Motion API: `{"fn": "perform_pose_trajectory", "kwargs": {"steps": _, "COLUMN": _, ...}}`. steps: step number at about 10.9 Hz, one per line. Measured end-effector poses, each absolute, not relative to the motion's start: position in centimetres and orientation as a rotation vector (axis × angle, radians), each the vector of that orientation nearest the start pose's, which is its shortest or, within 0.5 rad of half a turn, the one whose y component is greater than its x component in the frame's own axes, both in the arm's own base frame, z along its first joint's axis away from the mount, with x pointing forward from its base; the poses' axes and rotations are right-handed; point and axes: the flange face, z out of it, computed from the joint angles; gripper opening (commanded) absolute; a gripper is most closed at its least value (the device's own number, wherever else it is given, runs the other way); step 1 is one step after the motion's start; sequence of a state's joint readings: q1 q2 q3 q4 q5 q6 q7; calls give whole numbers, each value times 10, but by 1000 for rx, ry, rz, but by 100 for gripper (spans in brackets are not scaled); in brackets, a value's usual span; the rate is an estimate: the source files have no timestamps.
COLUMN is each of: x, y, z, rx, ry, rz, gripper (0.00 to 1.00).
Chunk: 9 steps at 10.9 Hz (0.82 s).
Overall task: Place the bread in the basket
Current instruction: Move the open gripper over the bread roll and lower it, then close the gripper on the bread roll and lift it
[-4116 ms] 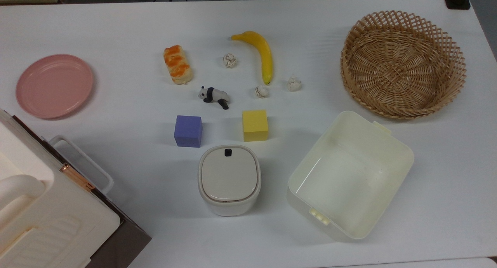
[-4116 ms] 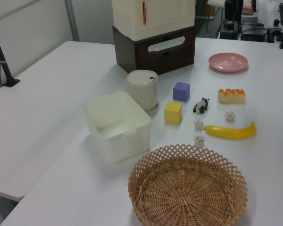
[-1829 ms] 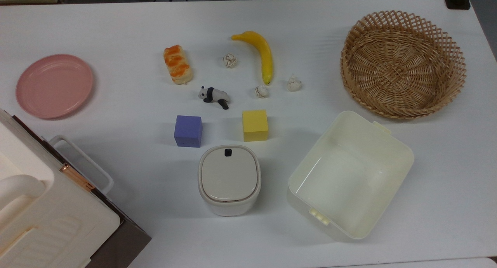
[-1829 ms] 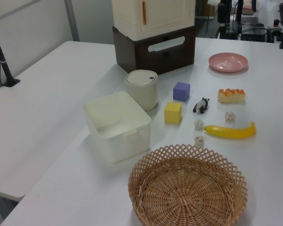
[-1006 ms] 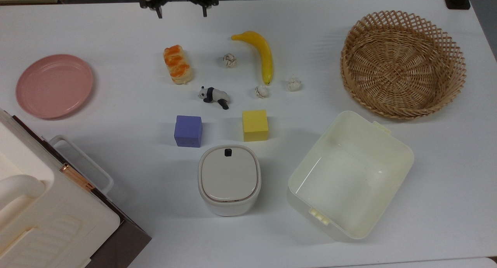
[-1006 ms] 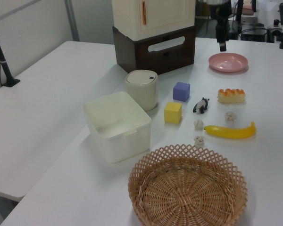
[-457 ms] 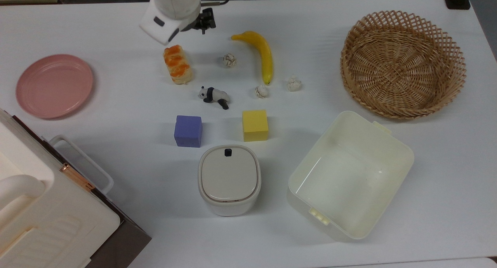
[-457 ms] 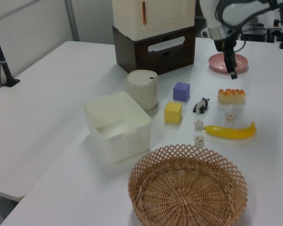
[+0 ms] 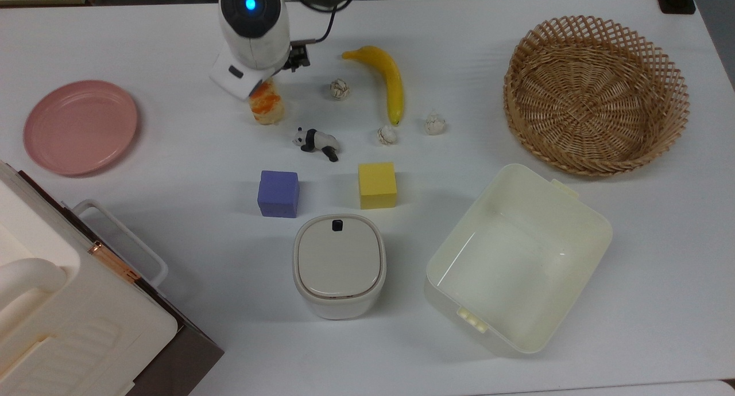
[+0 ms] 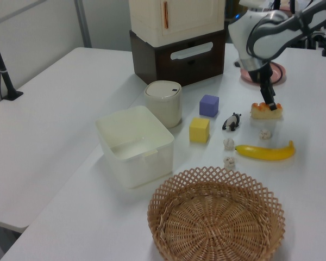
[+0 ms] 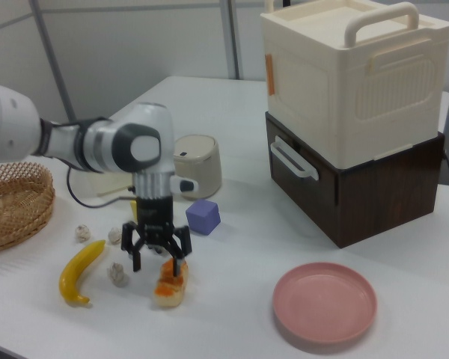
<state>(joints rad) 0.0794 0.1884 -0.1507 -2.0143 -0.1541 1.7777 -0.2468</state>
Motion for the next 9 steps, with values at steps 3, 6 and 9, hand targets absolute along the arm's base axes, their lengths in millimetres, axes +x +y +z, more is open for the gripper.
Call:
{"fn": "perform_pose_trajectory", "kwargs": {"steps": 3, "x": 538, "y": -60, "z": 305, "rx": -3145, "ry": -371, "rz": 752, "gripper": 100}}
{"fn": "perform_pose_trajectory", "kwargs": {"steps": 6, "x": 543, "y": -64, "z": 292, "rx": -3157, "ry": -377, "rz": 724, "gripper": 73}}
{"fn": "perform_pose_trajectory", "kwargs": {"steps": 9, "x": 546, "y": -64, "z": 292, "rx": -3167, "ry": -382, "rz": 692, "gripper": 40}}
